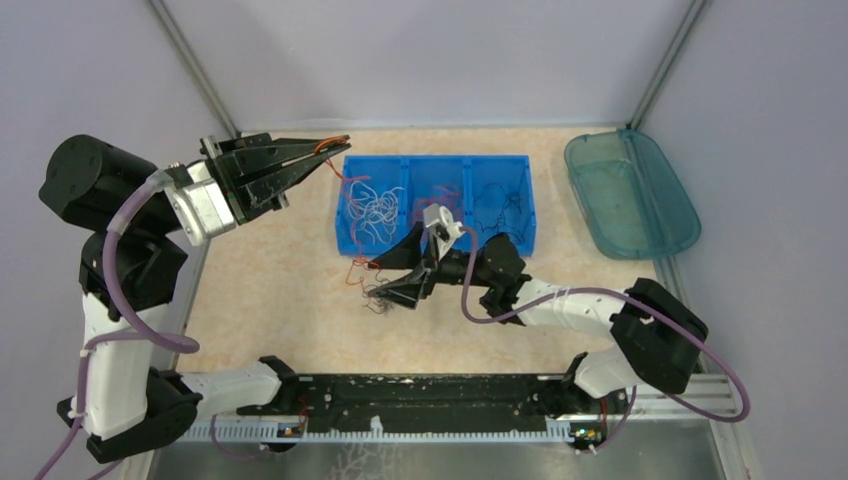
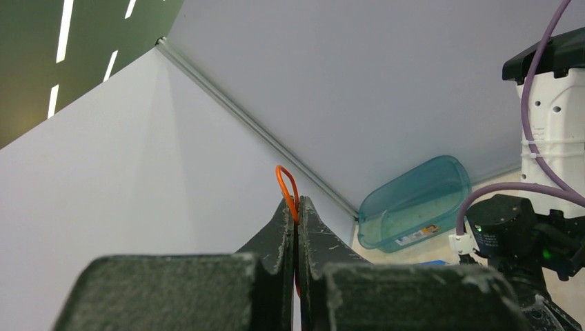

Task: Untangle the cables
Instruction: Untie the cable, then place the cable in the bin.

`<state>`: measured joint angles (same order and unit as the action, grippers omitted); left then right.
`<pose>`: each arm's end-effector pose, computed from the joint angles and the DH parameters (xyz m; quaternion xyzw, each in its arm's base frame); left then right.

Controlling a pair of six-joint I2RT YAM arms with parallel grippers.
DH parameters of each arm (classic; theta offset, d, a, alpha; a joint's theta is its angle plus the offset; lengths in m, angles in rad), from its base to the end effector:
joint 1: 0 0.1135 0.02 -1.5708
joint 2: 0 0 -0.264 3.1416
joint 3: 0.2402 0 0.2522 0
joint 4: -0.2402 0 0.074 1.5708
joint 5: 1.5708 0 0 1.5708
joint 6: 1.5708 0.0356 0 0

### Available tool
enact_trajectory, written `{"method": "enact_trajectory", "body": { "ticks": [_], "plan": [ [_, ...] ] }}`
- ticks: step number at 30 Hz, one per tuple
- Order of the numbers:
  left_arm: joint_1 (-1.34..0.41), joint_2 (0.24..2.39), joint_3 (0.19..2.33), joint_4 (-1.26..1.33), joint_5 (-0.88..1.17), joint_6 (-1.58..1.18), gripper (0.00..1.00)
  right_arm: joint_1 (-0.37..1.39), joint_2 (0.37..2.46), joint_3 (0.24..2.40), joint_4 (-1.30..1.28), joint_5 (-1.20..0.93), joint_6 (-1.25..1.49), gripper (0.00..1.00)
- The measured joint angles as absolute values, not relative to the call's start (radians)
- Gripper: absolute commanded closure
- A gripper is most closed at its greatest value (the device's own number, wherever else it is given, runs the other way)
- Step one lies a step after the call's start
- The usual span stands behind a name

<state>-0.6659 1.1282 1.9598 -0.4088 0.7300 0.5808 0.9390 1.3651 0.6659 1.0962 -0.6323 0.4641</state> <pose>0.0791 -0.0924 0.6148 0.5395 0.2368 -0.2270 0.7755 0.1525 0.2439 0.2999 -0.3754 0.4507 0.6423 0.4934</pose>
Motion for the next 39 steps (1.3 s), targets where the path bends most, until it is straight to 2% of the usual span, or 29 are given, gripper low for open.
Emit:
{"method": "enact_trajectory", "body": {
  "ticks": [4,9,12,18,20,23,32,39],
  "plan": [
    [-0.666,1.127,1.959,-0.411,0.73,0.581,1.0,0.962,1.406,0.681,1.112,-0.642,0.466,0.76],
    [-0.666,1.119,1.958,-0.411,0.73,0.581,1.0,0.962,1.408,0.677,1.127,-0.629,0.471,0.99],
    [-0.666,1.113,1.953,-0.411,0.73,0.581,1.0,0.962,1.404,0.653,1.135,-0.614,0.471,1.0],
    [-0.666,1.11,1.951,-0.41,0.73,0.581,1.0,0.962,1.347,0.568,1.121,-0.565,0.467,0.93],
    [-0.666,1.111,1.951,-0.41,0.73,0.582,1.0,0.962,1.324,0.54,1.12,-0.549,0.467,0.94],
    [-0.666,1.111,1.95,-0.41,0.73,0.582,1.0,0.962,1.301,0.511,1.118,-0.531,0.467,1.0],
    [-0.666,1.111,1.95,-0.408,0.717,0.618,1.0,0.962,1.295,0.502,1.115,-0.51,0.467,1.0],
    [-0.666,1.116,1.952,-0.385,0.607,0.732,1.0,0.962,1.297,0.421,1.142,-0.464,0.473,1.0]
  ]
}}
